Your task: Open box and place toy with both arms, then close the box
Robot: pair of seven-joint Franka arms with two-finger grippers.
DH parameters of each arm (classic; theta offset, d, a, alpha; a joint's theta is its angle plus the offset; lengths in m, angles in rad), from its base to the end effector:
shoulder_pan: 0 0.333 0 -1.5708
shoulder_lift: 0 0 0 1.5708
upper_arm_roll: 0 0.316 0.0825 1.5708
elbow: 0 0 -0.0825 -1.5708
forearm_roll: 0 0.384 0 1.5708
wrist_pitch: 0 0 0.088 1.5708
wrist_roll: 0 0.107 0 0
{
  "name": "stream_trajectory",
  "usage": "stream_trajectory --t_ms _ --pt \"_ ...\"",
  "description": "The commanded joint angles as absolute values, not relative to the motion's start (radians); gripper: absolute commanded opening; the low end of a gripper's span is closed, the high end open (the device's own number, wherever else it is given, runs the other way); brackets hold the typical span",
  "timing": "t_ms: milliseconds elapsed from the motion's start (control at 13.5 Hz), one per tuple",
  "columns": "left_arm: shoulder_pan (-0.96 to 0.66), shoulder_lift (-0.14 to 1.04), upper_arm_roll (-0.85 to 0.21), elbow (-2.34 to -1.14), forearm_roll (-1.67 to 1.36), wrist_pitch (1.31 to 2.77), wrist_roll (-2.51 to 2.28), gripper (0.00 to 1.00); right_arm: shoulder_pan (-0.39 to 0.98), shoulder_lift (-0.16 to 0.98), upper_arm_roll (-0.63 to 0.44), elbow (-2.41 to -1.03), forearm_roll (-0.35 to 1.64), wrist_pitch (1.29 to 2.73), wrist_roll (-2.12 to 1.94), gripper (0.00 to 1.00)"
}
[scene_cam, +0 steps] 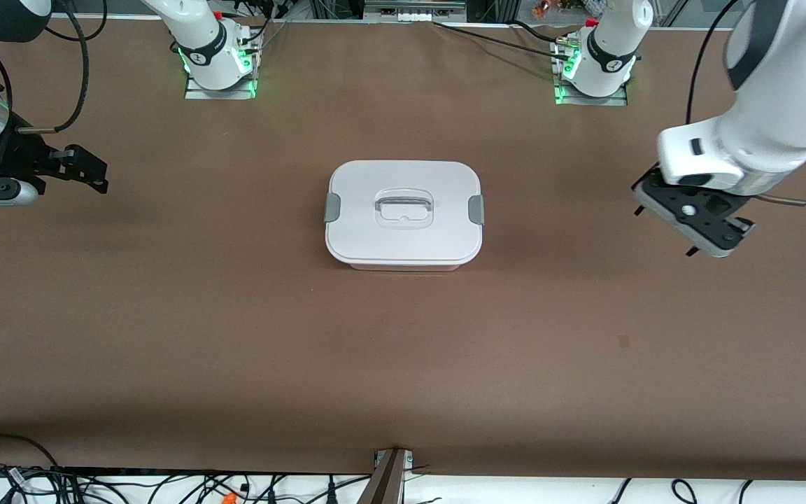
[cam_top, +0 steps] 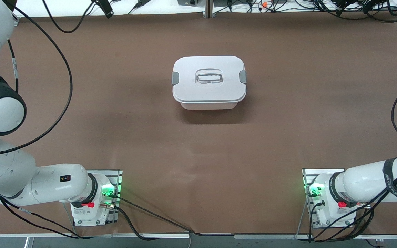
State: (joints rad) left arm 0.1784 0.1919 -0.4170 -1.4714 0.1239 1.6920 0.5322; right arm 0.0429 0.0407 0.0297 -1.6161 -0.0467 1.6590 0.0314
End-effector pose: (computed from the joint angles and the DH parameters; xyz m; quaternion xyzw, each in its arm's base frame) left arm 0.6090 -0.1120 0.5788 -0.9255 0.3774 -0.0189 0.0261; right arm 0.5720 0.0367 0.5879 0.9995 0.0226 0.0023 0.0226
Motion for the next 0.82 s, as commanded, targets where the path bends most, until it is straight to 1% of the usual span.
stream_trajectory --t_ms 0,223,297,520,668,742 --pt "0.228 0.230 -0.422 -1.398 0.043 1.625 0.510 1.00 0.035 0.040 0.034 -1.608 -0.041 1.651 0.026 1.00" --pt "0.219 0.190 -0.350 -1.411 0.003 1.609 0.375 1.00 0.035 0.041 0.034 -1.608 -0.041 1.651 0.026 1.00" --pt "0.191 0.169 -0.307 -1.429 -0.014 1.609 0.320 1.00 0.035 0.041 0.034 -1.608 -0.041 1.649 0.026 1.00" --pt "0.054 0.075 -0.137 -1.521 -0.028 1.623 0.051 1.00 0.035 0.041 0.034 -1.608 -0.041 1.647 0.026 1.00" --pt "0.018 0.005 -0.085 -1.616 -0.026 1.634 0.032 1.00 0.035 0.041 0.034 -1.608 -0.041 1.647 0.026 1.00" --pt "0.018 -0.035 -0.075 -1.676 -0.025 1.672 0.034 1.00 0.035 0.041 0.034 -1.608 -0.041 1.649 0.026 1.00"
